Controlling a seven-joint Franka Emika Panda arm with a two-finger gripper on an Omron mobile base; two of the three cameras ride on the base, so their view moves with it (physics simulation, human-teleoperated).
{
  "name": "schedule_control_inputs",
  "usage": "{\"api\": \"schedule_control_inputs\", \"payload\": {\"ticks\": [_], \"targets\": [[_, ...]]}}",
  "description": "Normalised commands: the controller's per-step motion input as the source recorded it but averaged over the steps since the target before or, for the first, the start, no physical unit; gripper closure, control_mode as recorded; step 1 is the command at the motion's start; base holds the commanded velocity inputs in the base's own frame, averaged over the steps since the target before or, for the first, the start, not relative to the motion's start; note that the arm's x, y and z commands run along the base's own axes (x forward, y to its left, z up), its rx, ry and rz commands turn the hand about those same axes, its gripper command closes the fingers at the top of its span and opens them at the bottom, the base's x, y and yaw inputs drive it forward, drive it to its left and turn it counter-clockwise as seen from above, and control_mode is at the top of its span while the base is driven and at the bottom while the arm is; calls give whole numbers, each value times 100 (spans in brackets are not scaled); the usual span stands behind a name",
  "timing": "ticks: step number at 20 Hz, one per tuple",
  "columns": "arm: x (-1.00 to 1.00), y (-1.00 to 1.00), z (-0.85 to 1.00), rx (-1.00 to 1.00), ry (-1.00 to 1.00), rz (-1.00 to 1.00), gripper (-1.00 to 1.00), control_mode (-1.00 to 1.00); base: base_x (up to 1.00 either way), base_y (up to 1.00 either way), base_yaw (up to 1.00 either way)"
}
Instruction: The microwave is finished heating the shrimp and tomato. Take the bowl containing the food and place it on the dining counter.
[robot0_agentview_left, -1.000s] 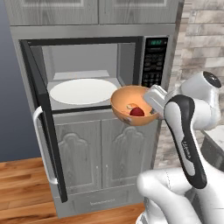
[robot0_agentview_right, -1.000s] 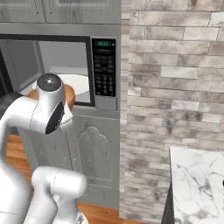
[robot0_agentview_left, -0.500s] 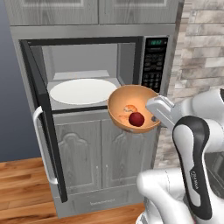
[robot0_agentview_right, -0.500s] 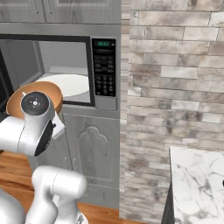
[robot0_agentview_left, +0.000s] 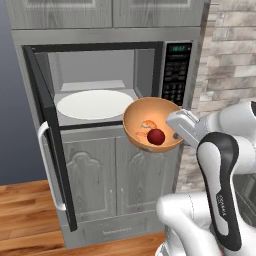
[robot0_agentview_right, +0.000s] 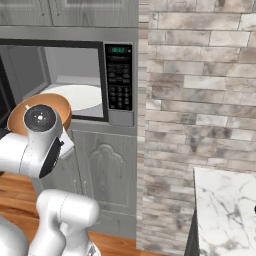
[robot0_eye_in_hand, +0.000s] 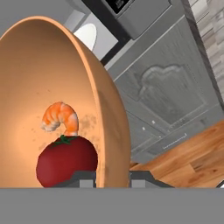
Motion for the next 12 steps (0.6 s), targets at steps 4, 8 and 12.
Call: {"api": "schedule_control_inputs", "payload": {"ticks": [4, 8, 12], "targets": [[0, 0, 0, 0, 0, 0, 100, 100, -13, -11, 14], [0, 0, 0, 0, 0, 0, 100, 100, -42, -24, 34], [0, 0, 0, 0, 0, 0, 100, 100, -76, -47, 51]]}}
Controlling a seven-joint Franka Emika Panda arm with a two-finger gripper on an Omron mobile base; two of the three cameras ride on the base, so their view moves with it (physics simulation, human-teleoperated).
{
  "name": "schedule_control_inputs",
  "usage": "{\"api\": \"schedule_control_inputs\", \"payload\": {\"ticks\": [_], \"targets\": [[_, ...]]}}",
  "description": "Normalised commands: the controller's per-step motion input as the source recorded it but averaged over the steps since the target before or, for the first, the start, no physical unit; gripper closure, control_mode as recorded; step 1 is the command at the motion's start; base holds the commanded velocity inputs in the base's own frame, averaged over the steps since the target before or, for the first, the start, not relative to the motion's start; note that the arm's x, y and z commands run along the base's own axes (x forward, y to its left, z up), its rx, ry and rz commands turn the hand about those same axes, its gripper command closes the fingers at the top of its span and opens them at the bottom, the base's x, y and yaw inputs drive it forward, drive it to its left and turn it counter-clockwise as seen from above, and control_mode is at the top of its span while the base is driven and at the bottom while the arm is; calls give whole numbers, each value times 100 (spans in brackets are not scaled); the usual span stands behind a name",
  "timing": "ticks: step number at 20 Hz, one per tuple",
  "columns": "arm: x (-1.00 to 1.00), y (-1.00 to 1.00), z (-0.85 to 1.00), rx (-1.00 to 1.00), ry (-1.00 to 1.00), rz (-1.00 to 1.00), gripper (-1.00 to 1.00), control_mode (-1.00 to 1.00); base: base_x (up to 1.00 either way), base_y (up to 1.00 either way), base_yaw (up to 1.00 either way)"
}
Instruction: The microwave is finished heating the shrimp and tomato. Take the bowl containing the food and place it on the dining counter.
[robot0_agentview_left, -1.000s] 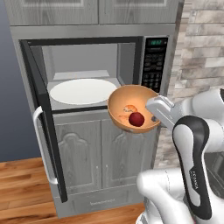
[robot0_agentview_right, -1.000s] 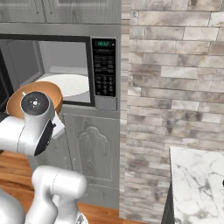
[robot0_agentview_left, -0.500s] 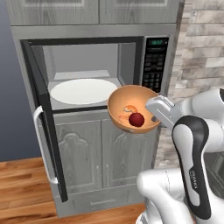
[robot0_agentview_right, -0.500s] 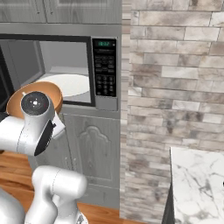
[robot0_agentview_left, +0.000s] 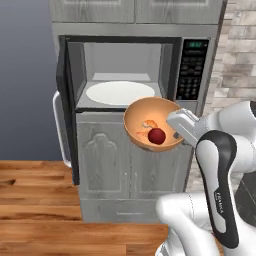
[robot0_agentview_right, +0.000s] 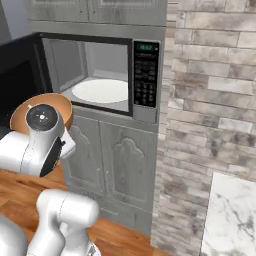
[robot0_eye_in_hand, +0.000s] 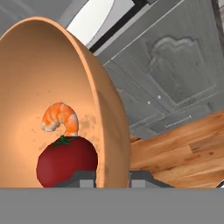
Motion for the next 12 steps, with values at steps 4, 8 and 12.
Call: {"api": "schedule_control_inputs", "payload": {"ticks": [4, 8, 12], "targets": [[0, 0, 0, 0, 0, 0, 100, 100, -99, -80, 54], [0, 0, 0, 0, 0, 0, 100, 100, -86, -48, 68], [0, 0, 0, 0, 0, 0, 100, 100, -58, -4, 85]]}}
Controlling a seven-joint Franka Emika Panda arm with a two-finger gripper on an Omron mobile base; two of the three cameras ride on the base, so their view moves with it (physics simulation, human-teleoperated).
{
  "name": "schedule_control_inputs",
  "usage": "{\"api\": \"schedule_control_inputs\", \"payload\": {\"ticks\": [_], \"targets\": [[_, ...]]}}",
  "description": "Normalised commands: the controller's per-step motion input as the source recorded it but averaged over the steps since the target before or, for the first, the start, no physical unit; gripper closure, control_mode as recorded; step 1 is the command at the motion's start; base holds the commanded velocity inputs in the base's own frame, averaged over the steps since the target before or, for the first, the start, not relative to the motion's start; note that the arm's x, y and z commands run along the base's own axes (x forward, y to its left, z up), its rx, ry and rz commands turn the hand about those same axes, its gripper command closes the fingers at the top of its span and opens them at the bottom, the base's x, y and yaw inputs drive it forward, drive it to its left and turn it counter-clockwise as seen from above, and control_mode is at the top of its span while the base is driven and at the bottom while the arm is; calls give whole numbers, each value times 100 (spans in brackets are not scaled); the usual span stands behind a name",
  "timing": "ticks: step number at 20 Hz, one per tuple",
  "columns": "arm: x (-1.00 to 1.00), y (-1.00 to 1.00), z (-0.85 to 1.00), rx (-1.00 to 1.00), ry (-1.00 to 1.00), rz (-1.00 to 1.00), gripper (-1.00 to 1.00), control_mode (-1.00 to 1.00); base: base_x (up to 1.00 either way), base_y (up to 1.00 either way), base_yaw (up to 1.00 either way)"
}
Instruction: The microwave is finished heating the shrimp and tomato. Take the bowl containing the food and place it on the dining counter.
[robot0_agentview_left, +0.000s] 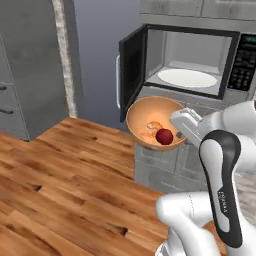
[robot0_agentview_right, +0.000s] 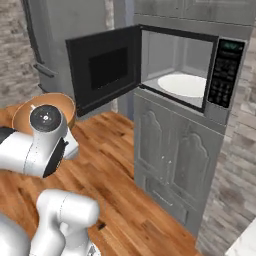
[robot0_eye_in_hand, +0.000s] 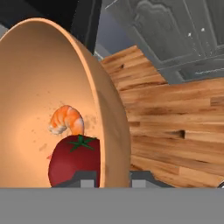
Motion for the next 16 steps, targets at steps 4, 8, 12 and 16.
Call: {"api": "schedule_control_inputs", "payload": {"ticks": [4, 8, 12, 16], "targets": [[0, 0, 0, 0, 0, 0, 100, 100, -41, 6, 88], [0, 0, 0, 0, 0, 0, 100, 100, -26, 9, 87], [0, 0, 0, 0, 0, 0, 100, 100, -6, 0, 80], [0, 0, 0, 0, 0, 0, 100, 100, 0, 3, 70]]}}
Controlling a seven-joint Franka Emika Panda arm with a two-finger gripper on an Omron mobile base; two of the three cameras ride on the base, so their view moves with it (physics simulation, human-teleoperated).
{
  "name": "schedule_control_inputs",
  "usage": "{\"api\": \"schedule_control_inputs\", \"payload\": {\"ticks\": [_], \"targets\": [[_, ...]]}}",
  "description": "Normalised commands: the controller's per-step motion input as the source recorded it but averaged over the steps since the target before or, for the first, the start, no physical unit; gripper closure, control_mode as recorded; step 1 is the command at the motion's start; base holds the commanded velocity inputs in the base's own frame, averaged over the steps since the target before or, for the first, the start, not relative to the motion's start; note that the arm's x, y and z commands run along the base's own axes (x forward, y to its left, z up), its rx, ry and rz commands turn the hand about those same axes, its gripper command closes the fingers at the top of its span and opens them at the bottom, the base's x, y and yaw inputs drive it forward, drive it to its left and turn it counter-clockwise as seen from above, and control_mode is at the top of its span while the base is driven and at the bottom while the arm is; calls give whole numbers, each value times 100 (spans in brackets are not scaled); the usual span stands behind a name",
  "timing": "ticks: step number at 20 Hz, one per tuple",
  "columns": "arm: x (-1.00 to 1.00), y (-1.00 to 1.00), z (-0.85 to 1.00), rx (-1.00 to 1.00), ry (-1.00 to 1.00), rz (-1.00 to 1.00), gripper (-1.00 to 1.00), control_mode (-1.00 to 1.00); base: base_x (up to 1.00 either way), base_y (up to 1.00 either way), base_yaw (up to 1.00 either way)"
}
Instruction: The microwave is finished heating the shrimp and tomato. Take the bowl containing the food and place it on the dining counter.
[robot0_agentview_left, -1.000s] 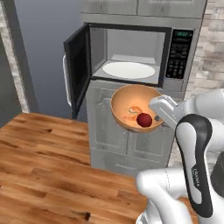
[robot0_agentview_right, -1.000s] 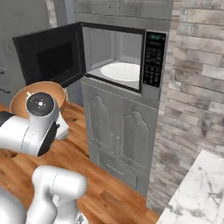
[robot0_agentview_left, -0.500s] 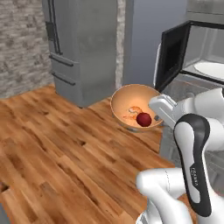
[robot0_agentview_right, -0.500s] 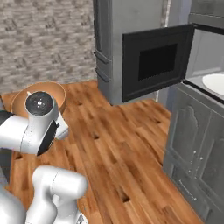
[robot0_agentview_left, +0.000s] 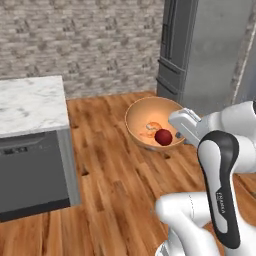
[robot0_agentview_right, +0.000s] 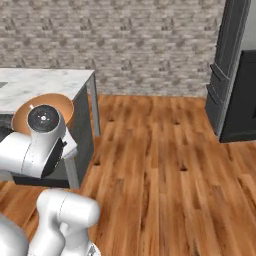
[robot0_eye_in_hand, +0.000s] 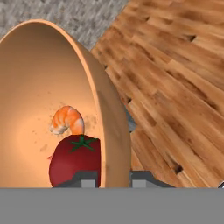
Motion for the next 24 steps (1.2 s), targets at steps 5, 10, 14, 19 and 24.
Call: {"api": "schedule_control_inputs", "payload": {"ticks": [5, 10, 14, 19, 24], "targets": [[0, 0, 0, 0, 0, 0, 100, 100, 31, 36, 47], [0, 0, 0, 0, 0, 0, 100, 100, 96, 37, 21], [0, 0, 0, 0, 0, 0, 100, 100, 100, 19, 3], [0, 0, 0, 0, 0, 0, 100, 100, 100, 0, -3], [0, 0, 0, 0, 0, 0, 100, 100, 100, -2, -2]]}}
